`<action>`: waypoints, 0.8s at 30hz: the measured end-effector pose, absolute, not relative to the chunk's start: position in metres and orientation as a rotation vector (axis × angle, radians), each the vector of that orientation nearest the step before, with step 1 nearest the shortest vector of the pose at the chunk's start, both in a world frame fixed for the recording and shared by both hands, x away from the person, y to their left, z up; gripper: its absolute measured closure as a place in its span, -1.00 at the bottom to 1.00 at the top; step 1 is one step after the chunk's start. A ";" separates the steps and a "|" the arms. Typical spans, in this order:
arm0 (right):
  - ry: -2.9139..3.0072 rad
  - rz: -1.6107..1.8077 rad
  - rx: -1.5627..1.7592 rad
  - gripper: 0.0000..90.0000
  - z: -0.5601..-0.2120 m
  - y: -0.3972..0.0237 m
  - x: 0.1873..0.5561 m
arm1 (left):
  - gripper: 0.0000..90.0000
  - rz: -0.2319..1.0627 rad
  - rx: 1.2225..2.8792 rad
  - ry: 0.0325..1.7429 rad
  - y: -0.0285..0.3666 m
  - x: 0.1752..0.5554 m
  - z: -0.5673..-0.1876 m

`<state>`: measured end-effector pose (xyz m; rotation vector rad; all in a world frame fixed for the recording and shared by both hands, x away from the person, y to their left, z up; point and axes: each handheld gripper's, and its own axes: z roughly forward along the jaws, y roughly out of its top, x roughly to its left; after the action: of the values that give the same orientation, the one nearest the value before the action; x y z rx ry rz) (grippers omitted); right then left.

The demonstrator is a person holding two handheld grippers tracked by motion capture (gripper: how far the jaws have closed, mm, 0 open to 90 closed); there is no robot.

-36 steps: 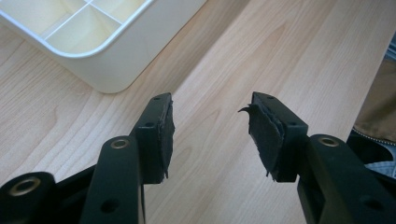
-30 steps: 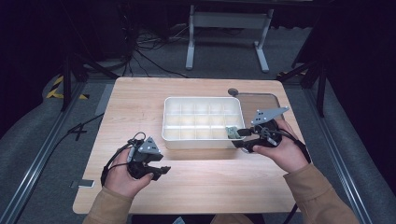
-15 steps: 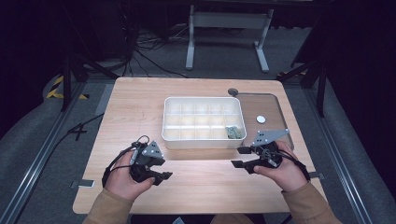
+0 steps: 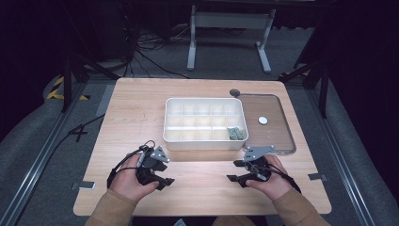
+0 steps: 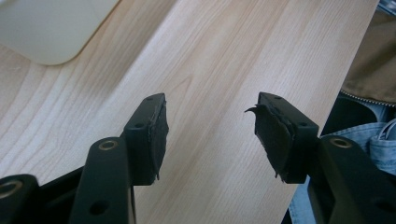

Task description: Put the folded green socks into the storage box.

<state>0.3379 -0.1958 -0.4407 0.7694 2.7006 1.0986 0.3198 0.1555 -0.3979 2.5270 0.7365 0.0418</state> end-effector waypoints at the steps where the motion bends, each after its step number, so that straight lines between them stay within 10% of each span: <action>1: 2.699 1.096 0.766 -0.13 -0.444 -0.195 0.337 | -0.01 0.031 2.533 0.741 0.155 0.320 -0.398; 24: 2.596 1.128 0.708 -0.14 -0.475 -0.189 0.321 | -0.19 0.066 2.573 0.783 0.160 0.327 -0.428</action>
<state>0.3210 -0.1886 -0.4750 0.7084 2.5963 1.1281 0.3273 0.1601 -0.4284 2.5734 0.7834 0.0664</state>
